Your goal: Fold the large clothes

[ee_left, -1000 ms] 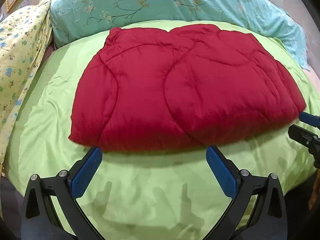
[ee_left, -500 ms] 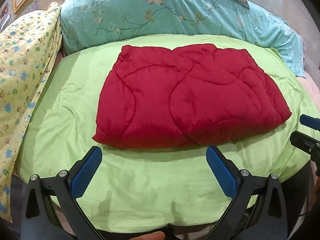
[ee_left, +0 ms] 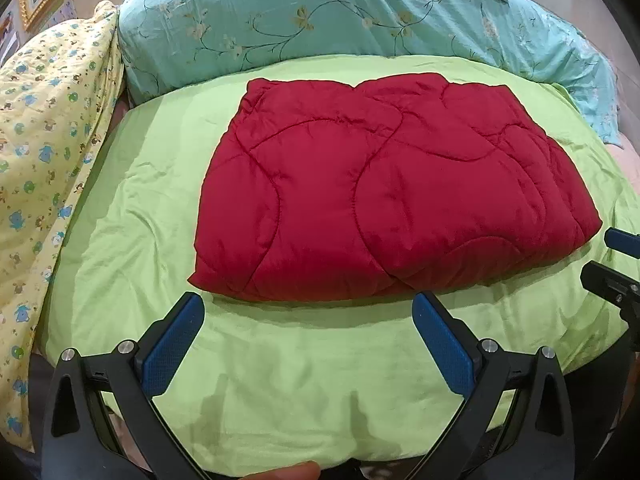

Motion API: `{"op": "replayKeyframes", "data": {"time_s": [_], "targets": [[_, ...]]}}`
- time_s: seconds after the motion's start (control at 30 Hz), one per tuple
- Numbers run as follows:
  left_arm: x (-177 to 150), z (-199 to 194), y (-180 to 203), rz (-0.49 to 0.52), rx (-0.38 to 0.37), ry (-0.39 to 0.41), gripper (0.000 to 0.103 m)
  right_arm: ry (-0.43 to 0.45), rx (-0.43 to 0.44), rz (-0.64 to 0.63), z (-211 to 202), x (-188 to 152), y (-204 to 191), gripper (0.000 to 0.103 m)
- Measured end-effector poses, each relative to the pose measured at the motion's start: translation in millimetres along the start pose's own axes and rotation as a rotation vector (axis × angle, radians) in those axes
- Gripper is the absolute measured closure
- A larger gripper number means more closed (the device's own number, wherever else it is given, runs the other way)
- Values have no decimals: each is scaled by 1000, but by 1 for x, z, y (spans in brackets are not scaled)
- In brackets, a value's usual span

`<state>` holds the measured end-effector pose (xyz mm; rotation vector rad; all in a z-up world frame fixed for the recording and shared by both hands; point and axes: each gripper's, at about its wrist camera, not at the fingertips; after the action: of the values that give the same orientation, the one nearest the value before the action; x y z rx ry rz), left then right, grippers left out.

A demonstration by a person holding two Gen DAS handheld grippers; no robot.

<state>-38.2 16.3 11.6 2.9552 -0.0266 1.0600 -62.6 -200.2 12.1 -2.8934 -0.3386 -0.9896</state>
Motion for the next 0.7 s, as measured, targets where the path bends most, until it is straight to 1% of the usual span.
{"op": "replayKeyframes", "data": {"time_s": [0.7], "targets": [[21,17,5,5,16,-4,0,-14,-3,25,17,22,24,3]]}}
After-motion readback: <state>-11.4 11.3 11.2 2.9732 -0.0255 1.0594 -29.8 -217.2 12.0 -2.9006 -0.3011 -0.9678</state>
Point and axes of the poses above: each gripper's, at about its wrist camera, not at the fingertips, and z roughly the way its jaws point, y to its right, x to its top, and after that the axes turned 11 degrees about -z, right-handed
